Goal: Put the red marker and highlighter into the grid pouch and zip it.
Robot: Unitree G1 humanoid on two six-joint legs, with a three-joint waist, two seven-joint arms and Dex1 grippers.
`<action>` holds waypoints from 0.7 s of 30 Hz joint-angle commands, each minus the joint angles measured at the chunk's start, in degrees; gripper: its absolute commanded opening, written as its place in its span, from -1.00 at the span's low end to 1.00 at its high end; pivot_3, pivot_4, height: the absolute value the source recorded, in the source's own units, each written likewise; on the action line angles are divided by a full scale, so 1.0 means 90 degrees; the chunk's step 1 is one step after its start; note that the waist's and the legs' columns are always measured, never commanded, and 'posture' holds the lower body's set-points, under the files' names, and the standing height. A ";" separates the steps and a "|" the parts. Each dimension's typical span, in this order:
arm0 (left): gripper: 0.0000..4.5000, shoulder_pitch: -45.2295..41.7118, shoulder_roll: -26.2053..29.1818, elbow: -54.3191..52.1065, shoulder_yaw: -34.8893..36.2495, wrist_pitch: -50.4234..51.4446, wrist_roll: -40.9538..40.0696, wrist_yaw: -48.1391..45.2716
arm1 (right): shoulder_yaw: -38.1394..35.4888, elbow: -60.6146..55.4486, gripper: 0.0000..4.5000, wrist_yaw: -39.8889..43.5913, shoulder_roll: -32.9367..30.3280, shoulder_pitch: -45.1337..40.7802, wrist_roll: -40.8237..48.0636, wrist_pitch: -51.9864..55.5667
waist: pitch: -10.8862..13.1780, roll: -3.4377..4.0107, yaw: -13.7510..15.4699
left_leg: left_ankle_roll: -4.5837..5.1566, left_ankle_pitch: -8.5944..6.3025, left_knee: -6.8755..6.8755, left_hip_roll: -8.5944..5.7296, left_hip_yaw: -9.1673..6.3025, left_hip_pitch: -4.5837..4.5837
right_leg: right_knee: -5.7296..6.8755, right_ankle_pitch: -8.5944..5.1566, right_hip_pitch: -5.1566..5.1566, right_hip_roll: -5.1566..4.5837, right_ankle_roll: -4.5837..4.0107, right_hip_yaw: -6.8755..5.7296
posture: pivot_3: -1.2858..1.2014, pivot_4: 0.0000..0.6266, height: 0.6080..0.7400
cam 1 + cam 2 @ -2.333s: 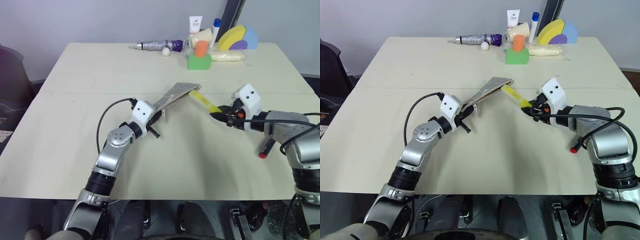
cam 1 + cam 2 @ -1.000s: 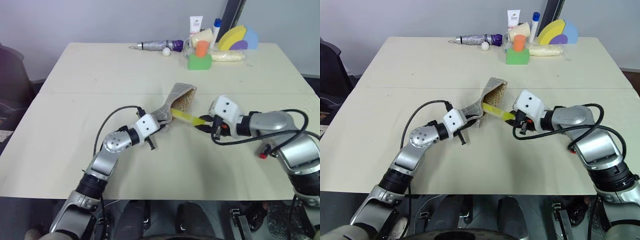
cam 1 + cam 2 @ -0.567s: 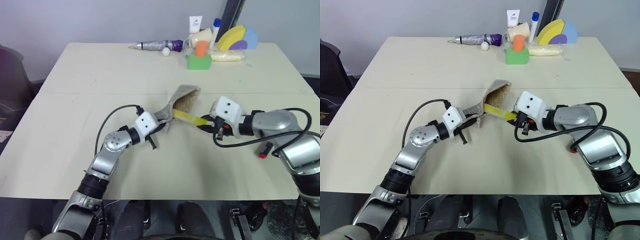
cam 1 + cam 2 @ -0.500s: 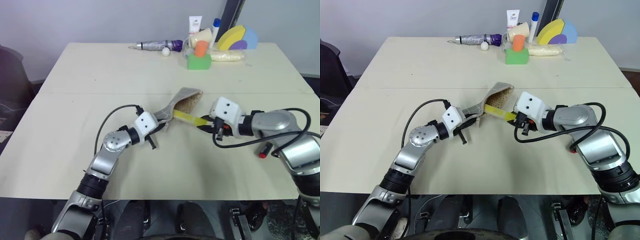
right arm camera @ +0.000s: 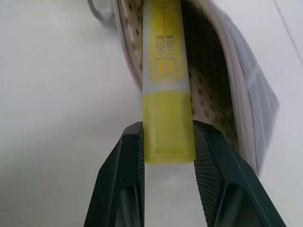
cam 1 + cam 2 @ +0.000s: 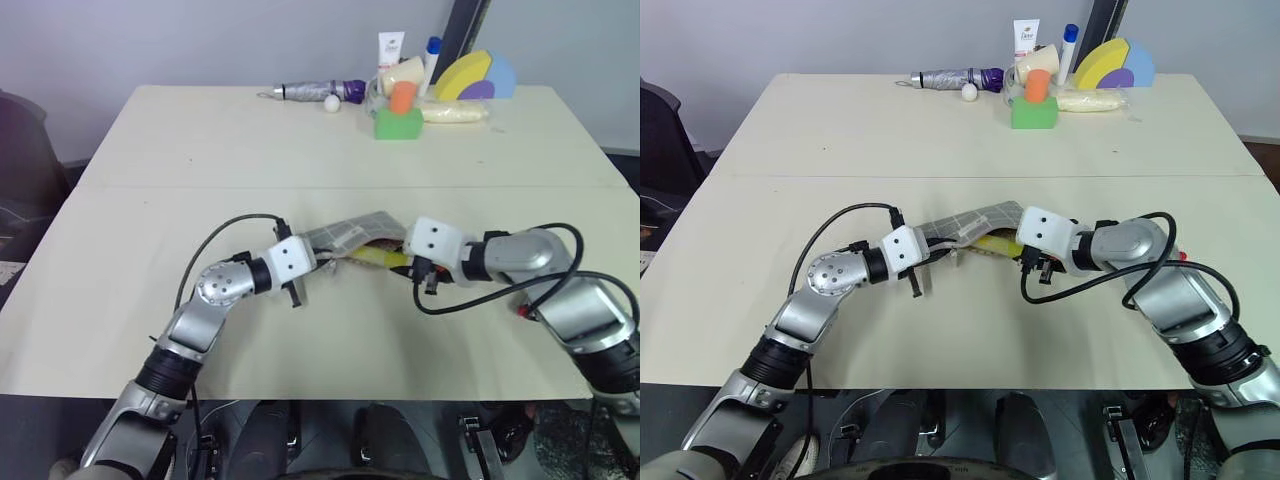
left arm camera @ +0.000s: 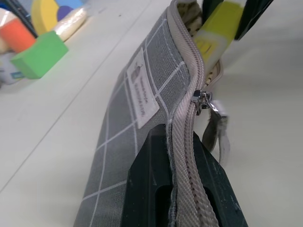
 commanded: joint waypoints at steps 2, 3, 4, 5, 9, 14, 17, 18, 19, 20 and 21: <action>-1.00 -0.0070 -0.0037 -0.0457 -0.0146 -0.0211 -0.0069 -0.0177 | 0.0295 -0.0407 -0.62 0.0032 0.0382 -0.0329 -0.0057 0.0075 | 0.0000 0.0000 -0.0006 | 0.0000 0.0000 0.0000 0.0001 0.0000 0.0000 | 0.0000 0.0000 -0.0001 0.0001 0.0000 0.0000 | 0.03 -0.52 1.00; -1.00 -0.0069 -0.0041 -0.0468 -0.0142 -0.0198 -0.0073 -0.0183 | 0.0303 -0.0417 -0.62 0.0029 0.0425 -0.0360 -0.0074 0.0101 | 0.0000 0.0000 -0.0006 | 0.0000 0.0000 -0.0001 0.0001 0.0000 0.0000 | 0.0000 0.0000 -0.0001 0.0001 0.0000 0.0000 | 0.03 -0.52 1.00; -1.00 -0.0066 -0.0044 -0.0480 -0.0132 -0.0182 -0.0075 -0.0188 | 0.0304 -0.0427 -0.62 0.0020 0.0461 -0.0390 -0.0088 0.0122 | 0.0000 0.0000 -0.0001 | 0.0000 0.0000 0.0000 0.0001 0.0000 0.0000 | 0.0000 0.0000 -0.0001 0.0001 0.0000 0.0000 | 0.03 -0.52 1.00; -1.00 -0.0062 -0.0046 -0.0489 -0.0120 -0.0159 -0.0077 -0.0191 | 0.0289 -0.0433 -0.62 0.0022 0.0479 -0.0411 -0.0099 0.0129 | 0.0000 0.0000 0.0007 | 0.0000 0.0000 0.0000 0.0000 0.0000 0.0000 | 0.0000 0.0000 0.0000 0.0001 0.0000 0.0000 | 0.03 -0.52 1.00; -1.00 -0.0022 -0.0115 -0.0507 -0.0008 0.0015 -0.0170 -0.0102 | 0.0029 -0.0520 -0.16 0.0132 0.0405 -0.0430 0.0027 0.0230 | 0.0000 0.0000 0.0008 | 0.0002 -0.0001 0.0003 -0.0001 0.0000 -0.0001 | 0.0000 0.0000 0.0002 0.0000 0.0000 -0.0001 | 0.03 -0.52 1.00; -1.00 -0.0024 -0.0478 -0.0427 0.0288 0.0562 -0.0472 0.0255 | -0.0919 -0.0786 0.92 0.0205 0.0161 -0.0251 0.0527 0.0407 | 0.0000 -0.0001 0.0015 | 0.0002 -0.0001 0.0005 -0.0001 -0.0001 -0.0001 | 0.0001 0.0001 0.0004 0.0001 0.0001 -0.0001 | 0.03 -0.52 1.00; -1.00 -0.0082 -0.0772 -0.0264 0.0429 0.0851 -0.0622 0.0540 | -0.1869 -0.1005 0.92 0.0172 -0.0072 0.0210 0.0978 0.0898 | 0.0000 -0.0002 0.0033 | 0.0004 -0.0002 0.0008 -0.0001 -0.0003 -0.0001 | 0.0001 0.0001 0.0007 0.0001 0.0001 -0.0003 | 0.03 -0.52 1.00; -1.00 -0.0109 -0.0864 -0.0201 0.0457 0.0928 -0.0651 0.0615 | -0.2151 -0.1063 0.92 0.0119 -0.0132 0.0380 0.1078 0.1080 | 0.0000 -0.0003 0.0027 | 0.0006 -0.0003 0.0009 -0.0001 -0.0004 -0.0001 | 0.0000 0.0001 0.0012 0.0000 0.0002 -0.0005 | 0.03 -0.52 1.00; -1.00 -0.0148 -0.0958 -0.0116 0.0469 0.0965 -0.0664 0.0676 | -0.2451 -0.1119 0.92 0.0033 -0.0164 0.0576 0.1149 0.1254 | 0.0000 -0.0003 0.0021 | 0.0008 -0.0004 0.0010 -0.0001 -0.0004 0.0001 | -0.0001 0.0001 0.0015 0.0000 0.0002 -0.0005 | 0.03 -0.52 1.00; -1.00 -0.0184 -0.1026 -0.0040 0.0471 0.0986 -0.0672 0.0719 | -0.2719 -0.1169 0.92 -0.0077 -0.0153 0.0745 0.1211 0.1409 | 0.0000 -0.0004 0.0024 | 0.0008 -0.0004 0.0009 -0.0001 -0.0004 0.0001 | -0.0003 0.0001 0.0017 0.0000 0.0002 -0.0005 | 0.03 -0.52 1.00; -1.00 -0.0243 -0.1108 0.0071 0.0463 0.0987 -0.0676 0.0752 | -0.3055 -0.1190 0.92 -0.0247 -0.0123 0.0946 0.1238 0.1649 | 0.0000 -0.0004 0.0025 | 0.0008 -0.0004 0.0010 -0.0001 -0.0004 0.0003 | -0.0003 0.0001 0.0020 0.0000 0.0002 -0.0005 | 0.03 -0.52 1.00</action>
